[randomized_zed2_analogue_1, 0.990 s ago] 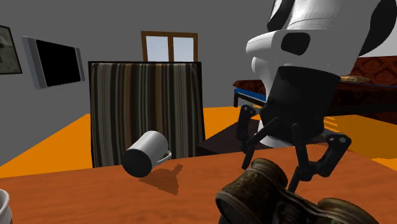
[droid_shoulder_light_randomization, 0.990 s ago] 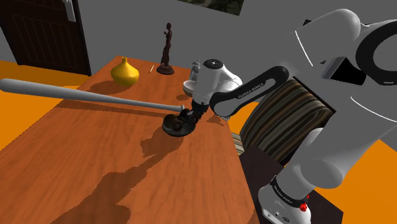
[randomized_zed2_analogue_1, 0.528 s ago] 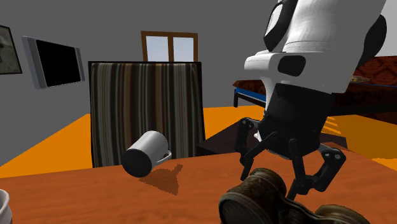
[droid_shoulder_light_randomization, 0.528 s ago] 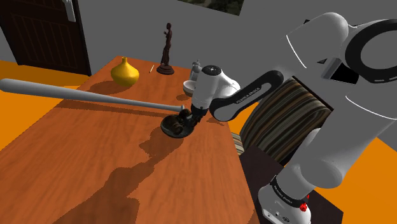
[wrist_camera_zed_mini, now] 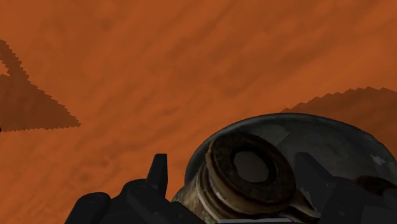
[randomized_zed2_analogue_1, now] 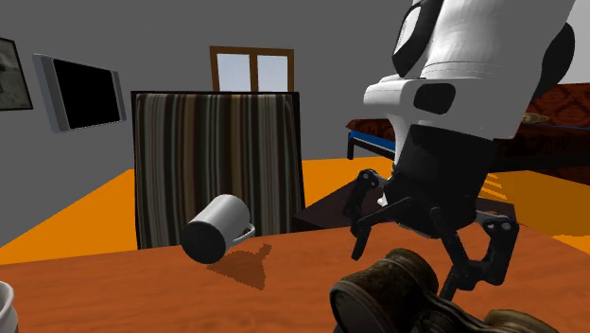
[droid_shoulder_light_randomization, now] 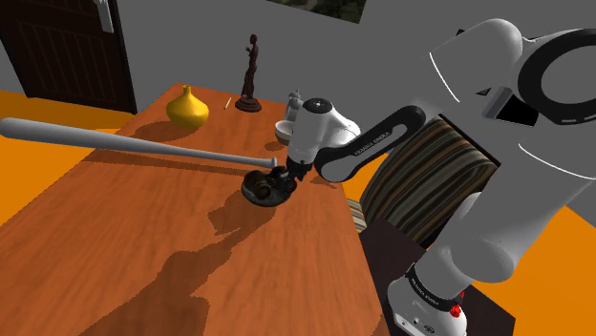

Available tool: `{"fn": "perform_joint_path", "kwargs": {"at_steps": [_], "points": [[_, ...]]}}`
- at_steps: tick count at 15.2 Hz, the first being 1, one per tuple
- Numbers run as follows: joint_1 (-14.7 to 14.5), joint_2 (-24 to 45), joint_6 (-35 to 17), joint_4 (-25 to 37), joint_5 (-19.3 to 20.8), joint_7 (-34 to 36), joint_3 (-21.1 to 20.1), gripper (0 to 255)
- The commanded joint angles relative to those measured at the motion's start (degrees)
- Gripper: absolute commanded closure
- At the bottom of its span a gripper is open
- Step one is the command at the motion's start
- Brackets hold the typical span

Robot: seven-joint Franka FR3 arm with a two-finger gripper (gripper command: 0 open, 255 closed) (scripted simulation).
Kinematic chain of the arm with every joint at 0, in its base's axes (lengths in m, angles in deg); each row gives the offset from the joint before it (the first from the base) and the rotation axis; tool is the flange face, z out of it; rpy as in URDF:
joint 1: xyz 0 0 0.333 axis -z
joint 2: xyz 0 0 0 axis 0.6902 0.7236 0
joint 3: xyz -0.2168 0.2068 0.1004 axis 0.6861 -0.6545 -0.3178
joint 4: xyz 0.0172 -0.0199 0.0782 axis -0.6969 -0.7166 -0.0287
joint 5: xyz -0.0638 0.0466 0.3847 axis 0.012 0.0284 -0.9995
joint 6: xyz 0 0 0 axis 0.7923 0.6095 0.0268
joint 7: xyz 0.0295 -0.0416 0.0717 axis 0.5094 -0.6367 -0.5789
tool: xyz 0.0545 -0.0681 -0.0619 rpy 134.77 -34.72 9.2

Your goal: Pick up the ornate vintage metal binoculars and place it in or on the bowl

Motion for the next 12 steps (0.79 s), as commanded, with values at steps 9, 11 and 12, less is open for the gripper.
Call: {"fn": "perform_joint_path", "kwargs": {"at_steps": [9, 11, 12], "points": [[-1.4, -7.3, 7.1, 0.1, -5.4, -3.8, -0.9, 0], [-1.4, -7.3, 7.1, 0.1, -5.4, -3.8, -0.9, 0], [-1.4, -7.3, 7.1, 0.1, -5.4, -3.8, -0.9, 0]]}}
